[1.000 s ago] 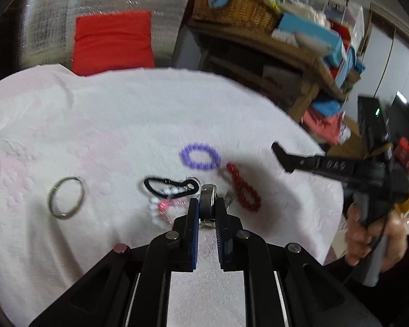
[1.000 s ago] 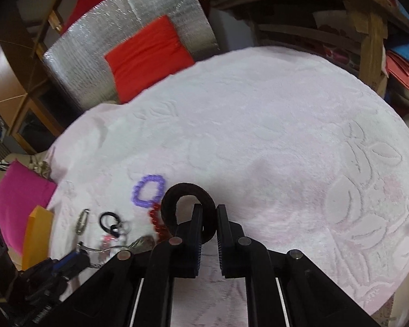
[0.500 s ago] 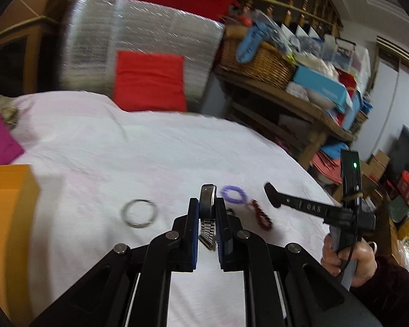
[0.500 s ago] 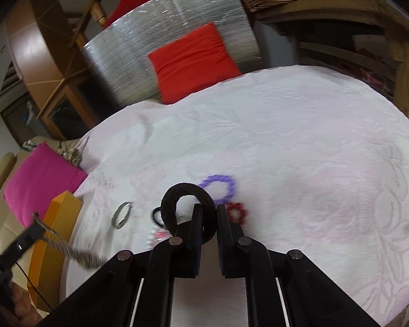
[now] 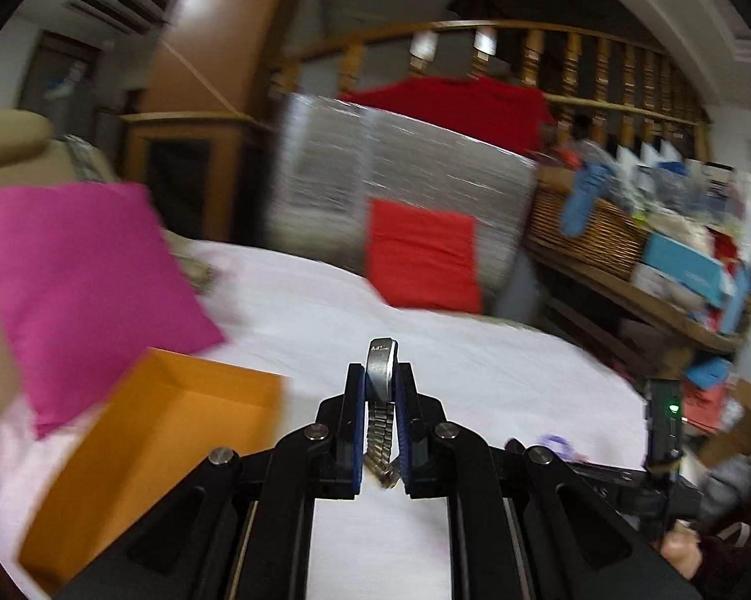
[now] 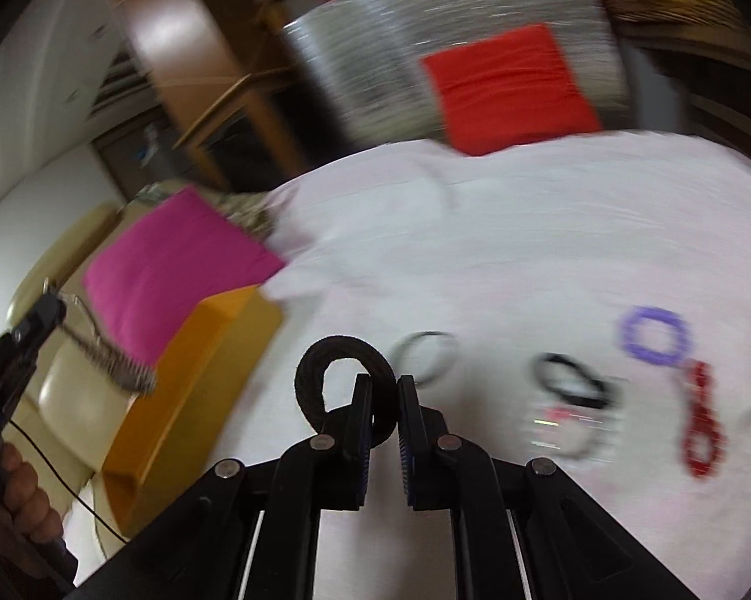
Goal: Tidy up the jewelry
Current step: 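Carry the watch and black ring over the orange box with both tools, then open both tools to drop the watch and ring into the box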
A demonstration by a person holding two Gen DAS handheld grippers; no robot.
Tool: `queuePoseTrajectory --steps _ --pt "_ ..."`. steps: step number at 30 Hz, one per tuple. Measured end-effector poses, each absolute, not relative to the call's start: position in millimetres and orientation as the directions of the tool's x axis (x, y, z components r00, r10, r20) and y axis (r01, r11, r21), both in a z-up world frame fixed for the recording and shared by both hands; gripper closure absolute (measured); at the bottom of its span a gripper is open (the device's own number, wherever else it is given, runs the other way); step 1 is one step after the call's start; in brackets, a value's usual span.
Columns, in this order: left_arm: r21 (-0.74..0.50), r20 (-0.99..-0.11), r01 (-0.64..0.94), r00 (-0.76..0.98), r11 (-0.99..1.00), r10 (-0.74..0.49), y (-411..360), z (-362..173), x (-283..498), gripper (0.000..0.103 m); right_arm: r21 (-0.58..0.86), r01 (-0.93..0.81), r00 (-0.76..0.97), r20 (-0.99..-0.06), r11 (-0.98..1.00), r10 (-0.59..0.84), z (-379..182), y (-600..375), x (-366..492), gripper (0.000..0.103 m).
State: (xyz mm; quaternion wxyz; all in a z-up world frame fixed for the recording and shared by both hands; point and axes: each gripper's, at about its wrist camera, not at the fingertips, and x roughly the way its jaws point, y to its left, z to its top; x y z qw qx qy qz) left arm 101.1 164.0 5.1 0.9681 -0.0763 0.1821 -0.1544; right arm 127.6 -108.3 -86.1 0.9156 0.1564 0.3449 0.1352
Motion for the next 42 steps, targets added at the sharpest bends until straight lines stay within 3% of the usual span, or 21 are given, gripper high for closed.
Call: queuePoseTrajectory --steps 4,9,19,21,23,24,25,26,35,42 --pt "-0.215 -0.341 0.133 0.918 0.967 -0.202 203.4 -0.1 103.0 0.091 0.409 -0.251 0.673 -0.578 0.877 0.461 -79.2 -43.2 156.4 0.092" --pt "-0.232 -0.426 -0.047 0.903 0.972 -0.058 242.2 -22.3 114.8 0.091 0.395 -0.349 0.618 -0.585 0.849 0.526 -75.2 33.9 187.8 0.092" --pt "-0.171 -0.616 -0.321 0.773 0.931 0.154 281.1 -73.1 129.0 0.091 0.397 -0.355 0.534 -0.657 0.846 0.533 -100.1 115.8 242.4 0.089" --pt "-0.143 -0.616 -0.353 0.763 0.925 0.196 280.7 -73.0 128.7 0.078 0.381 -0.34 0.525 -0.682 0.86 0.509 -106.0 119.8 249.0 0.088" --pt "-0.126 -0.613 -0.357 0.762 0.925 0.211 276.4 -73.0 129.4 0.061 0.381 -0.328 0.528 -0.685 0.865 0.502 -108.1 118.0 251.2 0.082" --pt "-0.116 -0.612 -0.362 0.759 0.925 0.221 273.8 -72.8 130.0 0.055 0.394 -0.324 0.523 -0.683 0.86 0.51 -108.6 114.7 252.1 0.065" --pt "-0.106 -0.612 -0.355 0.759 0.929 0.221 270.9 -73.9 131.5 0.054 0.404 -0.321 0.522 -0.679 0.857 0.516 -107.7 110.0 251.0 0.039" --pt "-0.097 -0.613 -0.348 0.759 0.933 0.219 266.0 -73.4 132.1 0.054 0.415 -0.312 0.54 -0.663 0.855 0.519 -105.9 104.4 248.8 0.03" --pt "-0.043 -0.613 -0.308 0.759 0.95 0.218 235.5 -75.2 142.6 0.053 0.35 -0.291 0.638 -0.623 0.891 0.453 -82.9 47.1 223.9 0.029" --pt "-0.021 -0.591 -0.299 0.773 0.954 0.229 212.9 -72.1 146.9 0.039 0.318 -0.166 0.683 -0.646 0.933 0.341 -76.7 -22.4 204.1 0.029"
